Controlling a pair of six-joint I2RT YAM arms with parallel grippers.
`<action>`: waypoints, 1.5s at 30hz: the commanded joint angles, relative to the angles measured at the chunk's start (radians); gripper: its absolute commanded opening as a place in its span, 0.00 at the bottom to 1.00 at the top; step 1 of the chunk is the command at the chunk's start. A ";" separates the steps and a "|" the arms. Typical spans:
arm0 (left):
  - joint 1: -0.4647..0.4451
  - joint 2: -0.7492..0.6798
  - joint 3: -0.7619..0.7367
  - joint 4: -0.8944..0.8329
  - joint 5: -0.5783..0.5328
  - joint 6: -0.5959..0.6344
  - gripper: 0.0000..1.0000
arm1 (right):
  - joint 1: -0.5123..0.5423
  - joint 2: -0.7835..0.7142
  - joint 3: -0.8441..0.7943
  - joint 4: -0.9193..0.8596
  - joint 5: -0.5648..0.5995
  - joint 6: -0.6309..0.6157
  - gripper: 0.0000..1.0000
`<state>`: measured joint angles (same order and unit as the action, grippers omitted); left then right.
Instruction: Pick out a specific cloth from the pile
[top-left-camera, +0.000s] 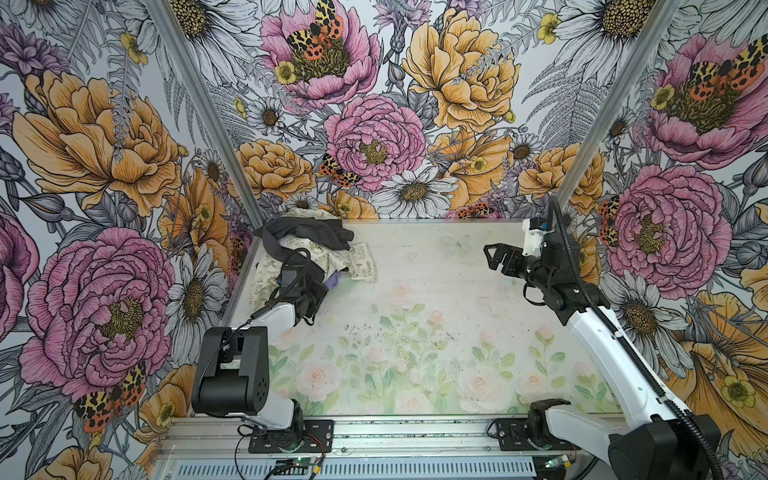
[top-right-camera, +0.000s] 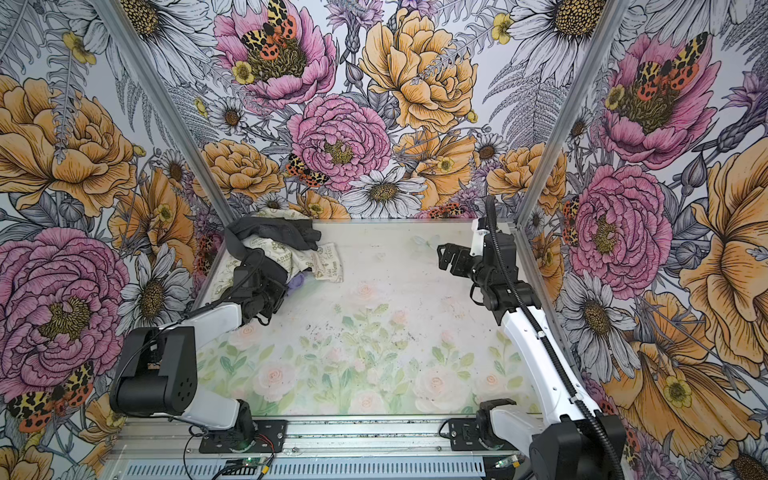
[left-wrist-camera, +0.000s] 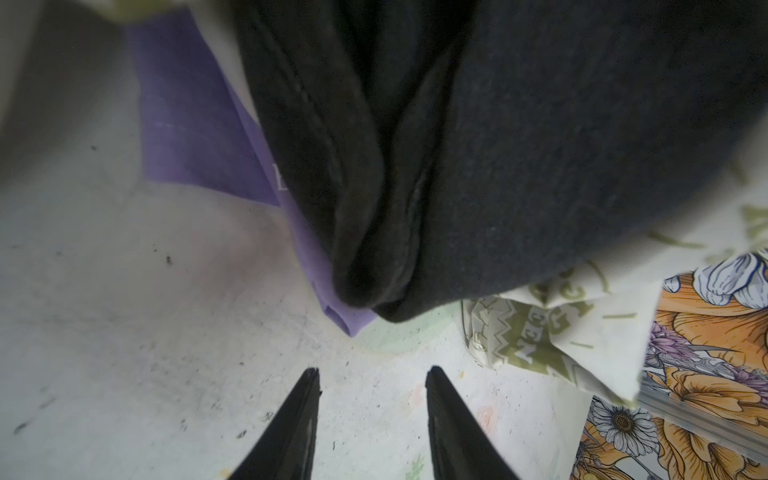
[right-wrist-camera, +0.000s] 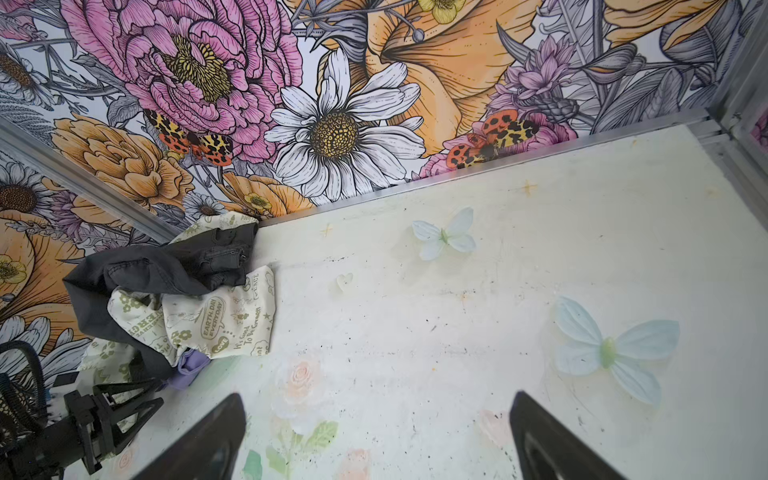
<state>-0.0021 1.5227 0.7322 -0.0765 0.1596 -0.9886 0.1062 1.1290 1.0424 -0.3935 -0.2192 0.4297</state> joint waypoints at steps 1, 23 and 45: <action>0.010 0.023 0.030 0.032 0.009 0.007 0.41 | 0.007 0.017 0.017 0.003 -0.006 0.004 0.99; 0.013 0.179 0.102 0.028 -0.012 0.013 0.19 | 0.008 0.084 0.071 0.002 0.013 -0.017 0.99; 0.005 -0.036 0.161 -0.080 -0.093 0.037 0.00 | 0.007 0.144 0.129 0.002 0.004 -0.032 0.99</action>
<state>0.0044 1.5520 0.8543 -0.1318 0.1188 -0.9653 0.1062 1.2629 1.1305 -0.3931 -0.2150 0.4179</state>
